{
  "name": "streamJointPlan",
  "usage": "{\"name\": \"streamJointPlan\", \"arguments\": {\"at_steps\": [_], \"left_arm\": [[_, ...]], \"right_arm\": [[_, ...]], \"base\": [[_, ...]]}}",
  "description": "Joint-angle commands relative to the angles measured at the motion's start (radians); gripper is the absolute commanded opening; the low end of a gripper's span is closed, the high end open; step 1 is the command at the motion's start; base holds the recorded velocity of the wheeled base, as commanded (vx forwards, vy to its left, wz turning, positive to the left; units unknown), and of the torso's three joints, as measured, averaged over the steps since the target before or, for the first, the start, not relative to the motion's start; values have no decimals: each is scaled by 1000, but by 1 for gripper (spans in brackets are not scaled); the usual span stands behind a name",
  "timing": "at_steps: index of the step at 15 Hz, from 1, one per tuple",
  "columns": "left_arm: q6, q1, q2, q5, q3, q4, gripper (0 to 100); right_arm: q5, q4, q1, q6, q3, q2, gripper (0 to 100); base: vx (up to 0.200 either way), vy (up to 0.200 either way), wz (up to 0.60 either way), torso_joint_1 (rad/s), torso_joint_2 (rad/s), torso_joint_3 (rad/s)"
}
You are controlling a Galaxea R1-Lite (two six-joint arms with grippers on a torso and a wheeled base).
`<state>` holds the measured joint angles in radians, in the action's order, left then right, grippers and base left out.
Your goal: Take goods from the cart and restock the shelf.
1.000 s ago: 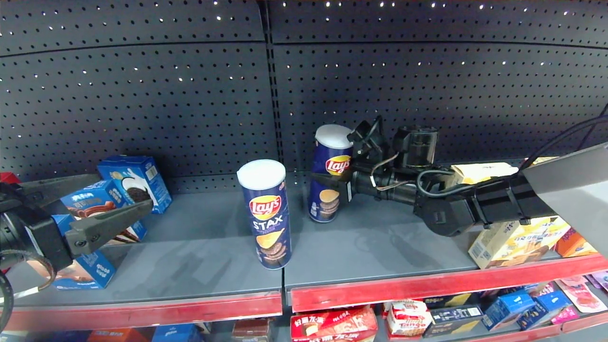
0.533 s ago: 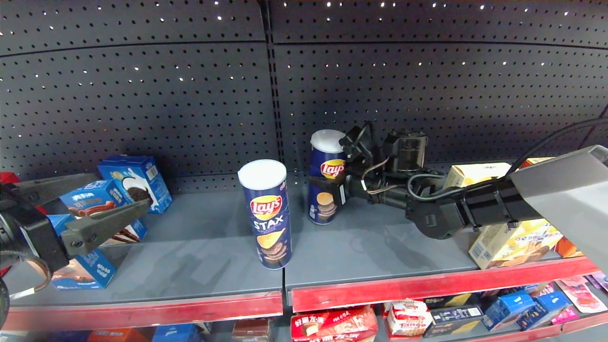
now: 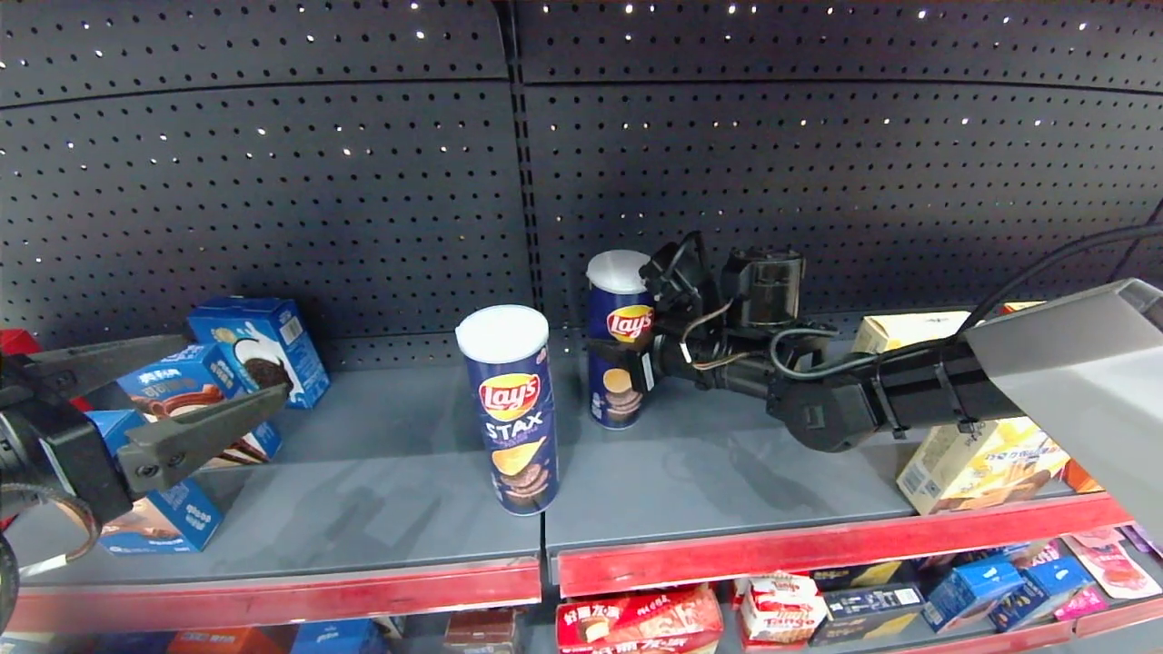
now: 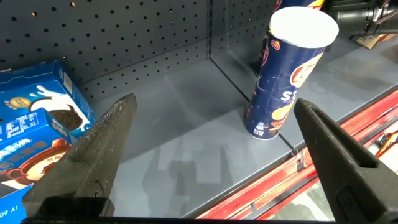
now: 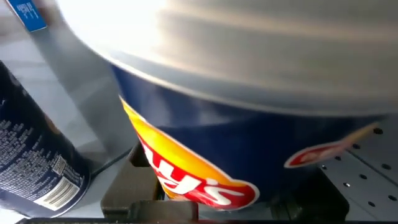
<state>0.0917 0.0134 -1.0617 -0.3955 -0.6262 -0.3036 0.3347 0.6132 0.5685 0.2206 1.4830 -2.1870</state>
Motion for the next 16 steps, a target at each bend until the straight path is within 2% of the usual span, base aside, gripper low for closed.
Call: {"name": "streamJointPlan", "arguments": {"at_steps": [1, 10, 12, 16], "left_arm": [[0, -1, -1, 0, 0, 0, 100], [-1, 0, -1, -2, -1, 0, 100], [-18, 0, 0, -3, -1, 0, 100], [-24, 0, 0, -5, 0, 0, 100]], "right_arm": [[-2, -6, 1, -1, 19, -5, 0], [-23, -7, 1, -7, 48, -13, 0], [-28, -23, 2, -7, 43, -8, 0], [-32, -118, 8, -7, 45, 30, 0]], "base": [[0, 0, 0, 0, 0, 0], [0, 0, 0, 0, 0, 0], [0, 0, 0, 0, 0, 0], [0, 0, 0, 0, 0, 0]]}}
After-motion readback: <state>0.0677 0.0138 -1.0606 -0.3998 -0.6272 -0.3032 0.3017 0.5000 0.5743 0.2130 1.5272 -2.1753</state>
